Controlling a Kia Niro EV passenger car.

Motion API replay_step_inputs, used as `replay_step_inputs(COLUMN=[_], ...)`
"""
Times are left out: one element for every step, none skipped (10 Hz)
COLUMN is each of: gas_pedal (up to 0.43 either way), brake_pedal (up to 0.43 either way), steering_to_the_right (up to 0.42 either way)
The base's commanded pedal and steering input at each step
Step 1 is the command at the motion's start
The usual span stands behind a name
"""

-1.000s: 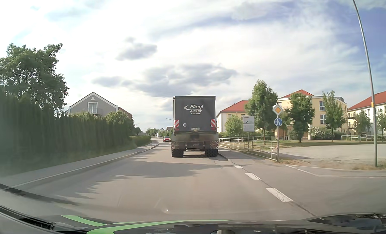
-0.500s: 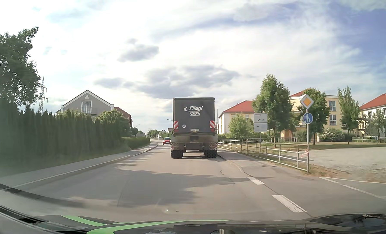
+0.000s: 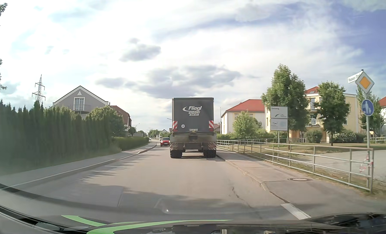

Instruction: Follow the waypoints while adhering to traffic rules and regulations

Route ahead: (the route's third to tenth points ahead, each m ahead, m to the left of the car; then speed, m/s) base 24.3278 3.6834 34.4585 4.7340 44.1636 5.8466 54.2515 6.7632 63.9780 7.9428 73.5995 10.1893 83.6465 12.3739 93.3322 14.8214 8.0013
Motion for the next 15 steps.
replay_step_inputs(gas_pedal=[0.189,0.189,0.189,0.138,0.118,0.118,0.118,0.118,0.118,0.118,0.118,0.118,0.118,0.118,0.118], brake_pedal=[0.000,0.000,0.000,0.000,0.000,0.000,0.000,0.000,0.000,0.000,0.000,0.000,0.000,0.000,0.000], steering_to_the_right=[-0.012,-0.012,-0.013,-0.012,-0.012,-0.010,-0.010,-0.011,-0.011,-0.011,-0.011,-0.012,-0.015,-0.017,-0.018])
